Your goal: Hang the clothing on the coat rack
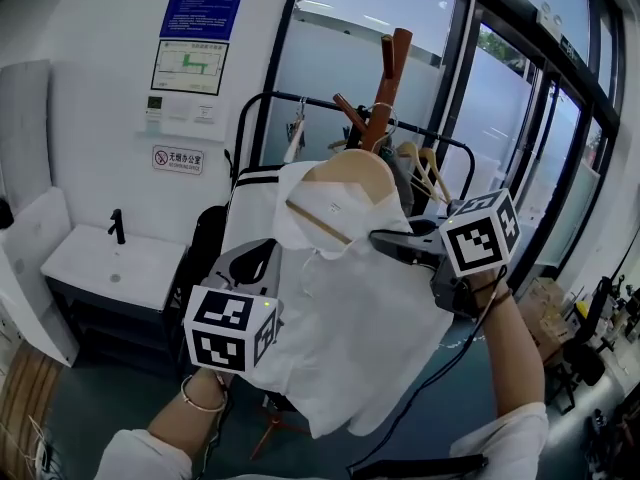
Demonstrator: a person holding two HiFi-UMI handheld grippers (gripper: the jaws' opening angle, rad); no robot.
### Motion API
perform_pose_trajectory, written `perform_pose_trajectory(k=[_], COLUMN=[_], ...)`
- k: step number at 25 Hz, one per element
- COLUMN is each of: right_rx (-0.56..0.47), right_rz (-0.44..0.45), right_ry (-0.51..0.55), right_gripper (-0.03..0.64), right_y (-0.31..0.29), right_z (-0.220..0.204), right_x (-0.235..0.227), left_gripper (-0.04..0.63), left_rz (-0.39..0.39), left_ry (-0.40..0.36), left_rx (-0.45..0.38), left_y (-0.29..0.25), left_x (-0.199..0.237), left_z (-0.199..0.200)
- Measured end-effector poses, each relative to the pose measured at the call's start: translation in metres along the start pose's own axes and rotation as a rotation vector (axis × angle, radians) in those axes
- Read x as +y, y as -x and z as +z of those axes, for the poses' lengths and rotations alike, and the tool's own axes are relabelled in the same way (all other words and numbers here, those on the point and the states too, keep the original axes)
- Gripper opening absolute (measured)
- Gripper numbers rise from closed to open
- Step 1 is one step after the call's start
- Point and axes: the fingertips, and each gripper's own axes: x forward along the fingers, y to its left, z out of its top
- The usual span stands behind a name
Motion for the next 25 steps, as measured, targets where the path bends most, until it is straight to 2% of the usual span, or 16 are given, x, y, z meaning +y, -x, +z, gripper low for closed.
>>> perform_pose_trajectory(k=[4, 9, 19, 25], right_rx=[0.003, -0.005, -0.035, -0.052], right_rz=[-0.003, -0.028, -0.042, -0.048], right_ry=[0.016, 0.034, 0.047, 0.016], right_gripper=[0.028, 0.028, 0.028, 0.028], right_y=[0.0, 0.01, 0.015, 0.026], right_z=[-0.003, 0.017, 0.037, 0.061], right_x=[0.01, 0.005, 0.003, -0.006], left_gripper=[0.008, 0.008, 0.008, 0.008], left_rz=[0.008, 0.011, 0.005, 0.012], left_ry=[-0.02, -0.042, -0.078, -0.1], left_rx=[-0.01, -0.032, -0.057, -0.086], left_y=[0.009, 0.004, 0.0, -0.004], left_x=[0.0, 0.001, 0.0, 0.007], left_z=[-0.002, 0.017, 0.022, 0.048])
